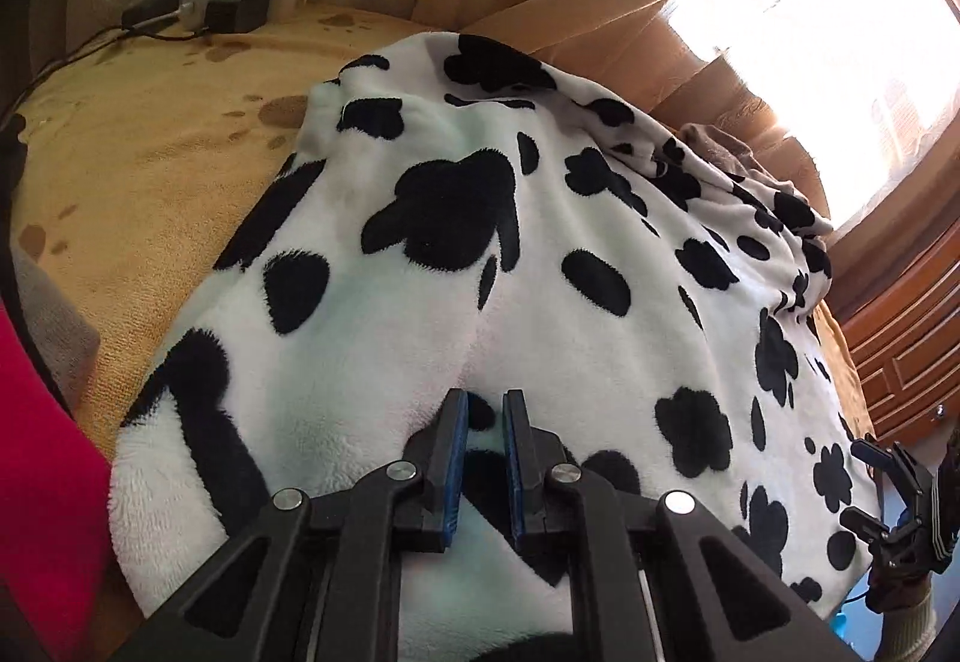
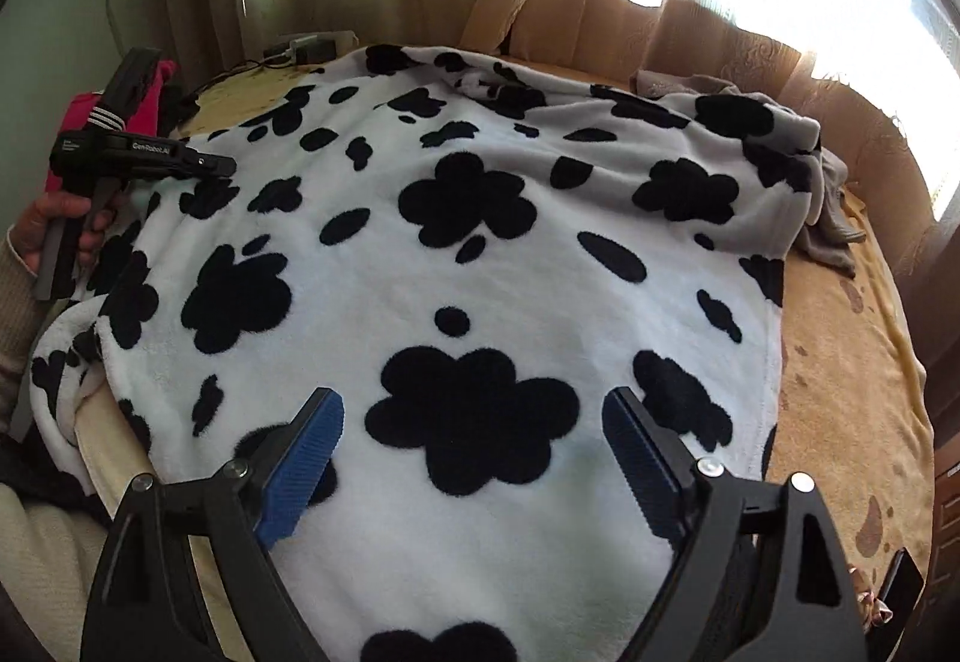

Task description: Fold clothes

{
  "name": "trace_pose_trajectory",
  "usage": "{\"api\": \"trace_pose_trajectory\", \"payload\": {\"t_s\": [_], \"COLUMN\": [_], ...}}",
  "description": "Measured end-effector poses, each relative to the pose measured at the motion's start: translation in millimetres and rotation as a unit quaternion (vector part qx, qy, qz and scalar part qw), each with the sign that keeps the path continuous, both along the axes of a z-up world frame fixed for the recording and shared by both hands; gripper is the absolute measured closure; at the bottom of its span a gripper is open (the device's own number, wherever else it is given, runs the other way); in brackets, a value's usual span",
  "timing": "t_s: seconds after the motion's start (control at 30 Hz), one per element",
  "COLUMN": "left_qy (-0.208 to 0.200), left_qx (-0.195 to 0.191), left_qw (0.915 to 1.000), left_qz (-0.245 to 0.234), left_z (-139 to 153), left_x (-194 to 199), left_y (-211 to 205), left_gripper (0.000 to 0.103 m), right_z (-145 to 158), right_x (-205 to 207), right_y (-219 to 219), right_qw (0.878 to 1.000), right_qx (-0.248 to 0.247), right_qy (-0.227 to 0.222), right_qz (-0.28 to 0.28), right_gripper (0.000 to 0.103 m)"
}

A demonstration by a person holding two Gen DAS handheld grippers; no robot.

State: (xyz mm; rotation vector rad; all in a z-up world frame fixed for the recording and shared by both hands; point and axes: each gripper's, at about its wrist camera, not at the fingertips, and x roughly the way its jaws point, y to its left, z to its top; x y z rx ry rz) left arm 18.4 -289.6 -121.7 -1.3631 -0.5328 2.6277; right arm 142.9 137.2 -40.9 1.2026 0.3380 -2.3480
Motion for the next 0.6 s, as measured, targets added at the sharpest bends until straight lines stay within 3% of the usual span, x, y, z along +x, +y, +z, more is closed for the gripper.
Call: {"api": "trace_pose_trajectory", "payload": {"t_s": [0.13, 0.27, 0.33, 0.5, 0.6], "left_qy": [-0.010, 0.000, 0.016, 0.035, 0.020], "left_qx": [0.015, 0.073, 0.083, 0.071, 0.067], "left_qw": [0.9998, 0.9972, 0.9963, 0.9968, 0.9975], "left_qz": [0.005, 0.013, 0.011, 0.005, -0.003], "left_z": [4, 21, 33, 56, 52], "left_x": [3, -7, -20, -72, -112], "left_y": [-6, -13, -11, 0, 4], "left_gripper": [0.090, 0.090, 0.090, 0.090, 0.090], "right_z": [-14, -6, 14, 90, 100], "right_x": [6, -8, -19, -66, -98], "right_y": [8, 4, -1, -20, -35], "right_qw": [0.999, 0.997, 0.996, 0.996, 0.996], "right_qx": [0.029, 0.054, 0.068, 0.060, 0.050], "right_qy": [-0.015, -0.050, -0.044, 0.031, 0.040], "right_qz": [0.005, 0.014, 0.032, 0.063, 0.068], "right_gripper": [0.012, 0.012, 0.012, 0.012, 0.011]}}
